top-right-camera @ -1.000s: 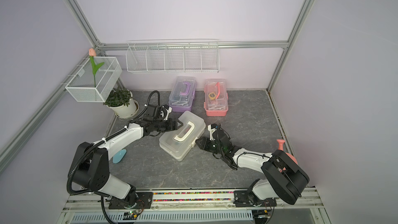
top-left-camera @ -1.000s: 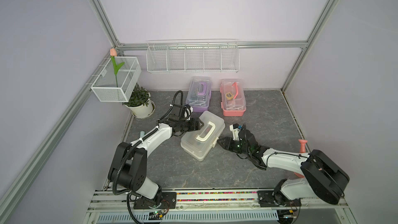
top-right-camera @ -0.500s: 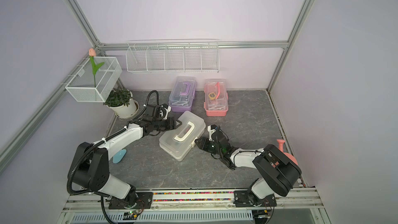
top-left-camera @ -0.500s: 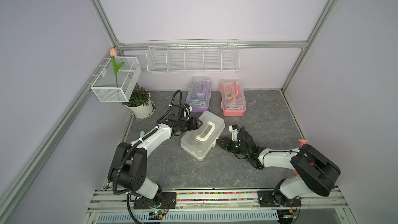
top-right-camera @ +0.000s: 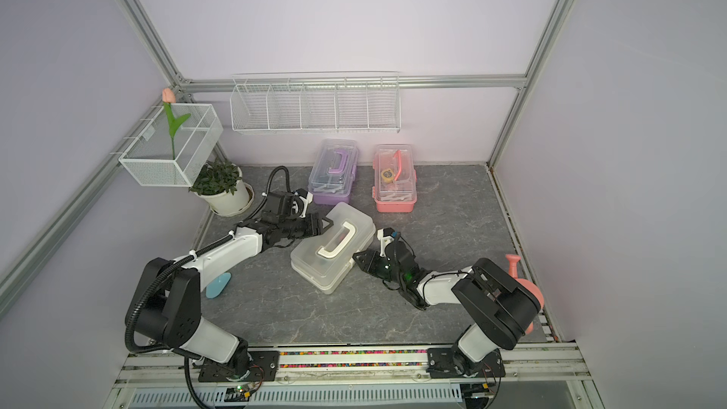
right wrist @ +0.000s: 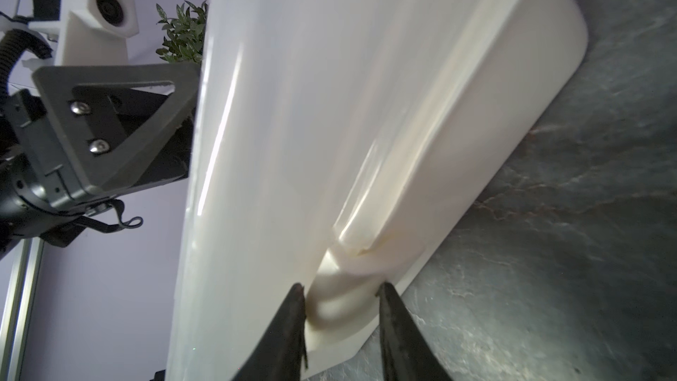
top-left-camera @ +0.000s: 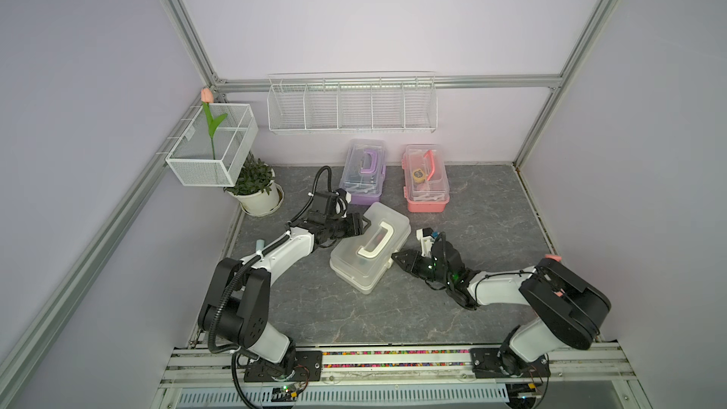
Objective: Close toolboxes
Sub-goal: Fasten the toolbox latch on the toolbox.
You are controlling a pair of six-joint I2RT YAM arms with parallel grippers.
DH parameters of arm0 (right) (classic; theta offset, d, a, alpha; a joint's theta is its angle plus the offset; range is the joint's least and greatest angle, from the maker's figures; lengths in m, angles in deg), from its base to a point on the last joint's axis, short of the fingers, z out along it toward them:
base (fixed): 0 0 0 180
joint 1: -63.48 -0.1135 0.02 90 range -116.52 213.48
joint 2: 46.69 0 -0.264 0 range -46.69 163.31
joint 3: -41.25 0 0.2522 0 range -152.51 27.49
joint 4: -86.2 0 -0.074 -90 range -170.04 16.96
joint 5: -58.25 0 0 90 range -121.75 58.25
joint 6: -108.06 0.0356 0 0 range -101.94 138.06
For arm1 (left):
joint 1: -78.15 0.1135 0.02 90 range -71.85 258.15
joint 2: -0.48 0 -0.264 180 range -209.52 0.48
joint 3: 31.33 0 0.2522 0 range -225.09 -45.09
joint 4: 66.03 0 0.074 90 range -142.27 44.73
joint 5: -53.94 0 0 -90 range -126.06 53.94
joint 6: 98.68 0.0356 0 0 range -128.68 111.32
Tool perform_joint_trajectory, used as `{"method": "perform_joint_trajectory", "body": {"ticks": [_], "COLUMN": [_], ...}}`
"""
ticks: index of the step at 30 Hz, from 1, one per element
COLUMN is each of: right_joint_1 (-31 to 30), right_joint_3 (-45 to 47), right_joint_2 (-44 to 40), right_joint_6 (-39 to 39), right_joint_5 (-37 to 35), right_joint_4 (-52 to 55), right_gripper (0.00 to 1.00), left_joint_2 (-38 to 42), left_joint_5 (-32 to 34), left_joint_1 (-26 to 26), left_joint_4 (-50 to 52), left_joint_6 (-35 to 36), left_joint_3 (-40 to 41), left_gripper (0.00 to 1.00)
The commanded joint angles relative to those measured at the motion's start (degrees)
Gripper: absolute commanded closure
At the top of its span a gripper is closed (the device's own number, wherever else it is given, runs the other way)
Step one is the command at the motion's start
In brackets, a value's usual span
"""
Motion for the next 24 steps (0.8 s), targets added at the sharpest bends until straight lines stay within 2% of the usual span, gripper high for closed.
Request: {"method": "perform_joint_trajectory", "body": {"ticks": [1,8,12,16,20,24], "right_joint_1": [-1.2,-1.2,-1.3,-0.5,1.7,3.3], "right_joint_3": [-0.2,-1.4,-2.4,-1.5,0.0,-0.8], "right_joint_2": [3.3,2.5,5.0,4.2,-1.0,-10.2], "right_joint_6": [1.6,1.2,1.9,1.1,-2.2,-9.9], "right_joint_5": [-0.6,-1.0,-0.2,0.1,0.5,-0.3], "right_joint_4": [-4.7,-3.9,-7.5,-6.8,-1.6,12.5], "right_gripper": [0.66,0.67,0.68,0.67,0.64,0.53], "left_joint_2": [-4.1,-6.4,-8.2,-7.3,-6.0,-4.6], "left_joint_5": [-4.5,-6.2,-7.9,-6.8,-4.6,-2.8], "left_joint_1": [-3.3,-4.4,-5.6,-5.7,-5.2,-3.1], "left_joint_4": [8.5,7.5,6.5,6.9,8.0,8.7], "left_joint_6": [-0.5,-0.8,-1.4,-1.4,-1.1,-1.2], "left_joint_3": [3.9,3.9,3.9,3.9,2.8,1.0], "left_gripper": [0.36,0.37,0.39,0.37,0.28,0.21]}}
